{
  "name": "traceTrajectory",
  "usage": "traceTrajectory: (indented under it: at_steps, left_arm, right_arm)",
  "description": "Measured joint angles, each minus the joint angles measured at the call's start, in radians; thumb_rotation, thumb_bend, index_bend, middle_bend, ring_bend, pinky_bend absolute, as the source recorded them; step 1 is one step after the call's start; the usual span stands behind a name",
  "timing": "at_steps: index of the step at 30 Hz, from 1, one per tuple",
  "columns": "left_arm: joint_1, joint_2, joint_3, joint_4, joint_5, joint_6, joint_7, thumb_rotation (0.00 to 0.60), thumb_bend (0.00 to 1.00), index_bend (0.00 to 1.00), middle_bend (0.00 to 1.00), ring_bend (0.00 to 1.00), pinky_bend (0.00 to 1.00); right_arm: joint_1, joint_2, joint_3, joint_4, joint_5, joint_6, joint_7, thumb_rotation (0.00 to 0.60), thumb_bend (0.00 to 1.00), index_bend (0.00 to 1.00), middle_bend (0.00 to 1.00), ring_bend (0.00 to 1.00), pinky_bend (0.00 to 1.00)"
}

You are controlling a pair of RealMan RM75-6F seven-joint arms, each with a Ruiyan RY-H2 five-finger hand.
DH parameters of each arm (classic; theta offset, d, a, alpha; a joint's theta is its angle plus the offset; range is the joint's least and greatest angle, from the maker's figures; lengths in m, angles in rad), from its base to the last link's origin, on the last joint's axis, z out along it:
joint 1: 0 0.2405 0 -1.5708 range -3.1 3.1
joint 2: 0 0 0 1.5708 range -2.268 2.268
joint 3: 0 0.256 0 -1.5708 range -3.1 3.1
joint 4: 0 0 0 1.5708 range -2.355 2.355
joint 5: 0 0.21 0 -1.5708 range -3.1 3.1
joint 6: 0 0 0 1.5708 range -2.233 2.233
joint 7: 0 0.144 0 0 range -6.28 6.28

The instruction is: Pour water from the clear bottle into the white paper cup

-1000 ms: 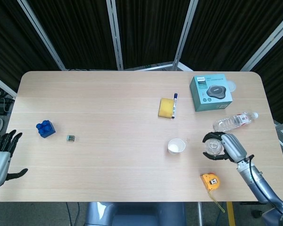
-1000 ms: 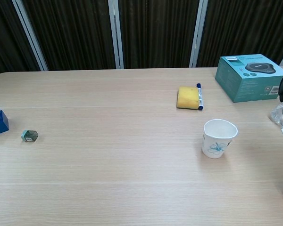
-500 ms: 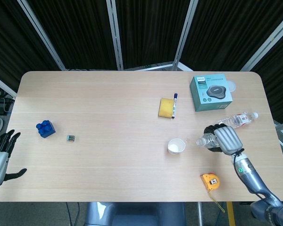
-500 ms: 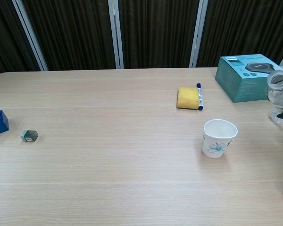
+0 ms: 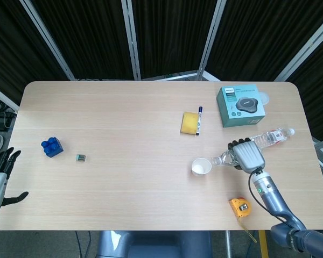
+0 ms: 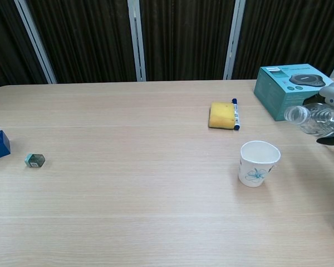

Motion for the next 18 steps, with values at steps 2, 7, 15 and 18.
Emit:
traceTrajectory:
  at_steps: [2,7,15,18]
  left_arm:
    - [0.000,0.000,0.000,0.000,-0.001,-0.002,0.001,0.600,0.00,0.00,0.00,0.00,0.00]
    - [0.000,-0.001,0.001,0.000,-0.001,-0.002,0.005,0.600,0.00,0.00,0.00,0.00,0.00]
    - [-0.002,-0.003,0.000,-0.001,-0.006,-0.007,0.013,0.600,0.00,0.00,0.00,0.00,0.00]
    - [-0.002,-0.003,0.000,-0.001,-0.008,-0.008,0.014,0.600,0.00,0.00,0.00,0.00,0.00]
  right_arm:
    - [0.002,-0.005,0.004,-0.003,0.011,-0.002,-0.053,0.600,0.41,0.49,0.58,0.49,0.44]
    - [0.002,-0.026,0.016,-0.008,0.051,-0.001,-0.204,0.600,0.42,0.49,0.58,0.49,0.44]
    - [0.003,-0.049,0.034,-0.021,0.106,-0.012,-0.292,0.600,0.42,0.49,0.58,0.49,0.44]
    - [0.005,-0.052,0.036,-0.022,0.112,-0.016,-0.308,0.600,0.43,0.49,0.58,0.49,0.44]
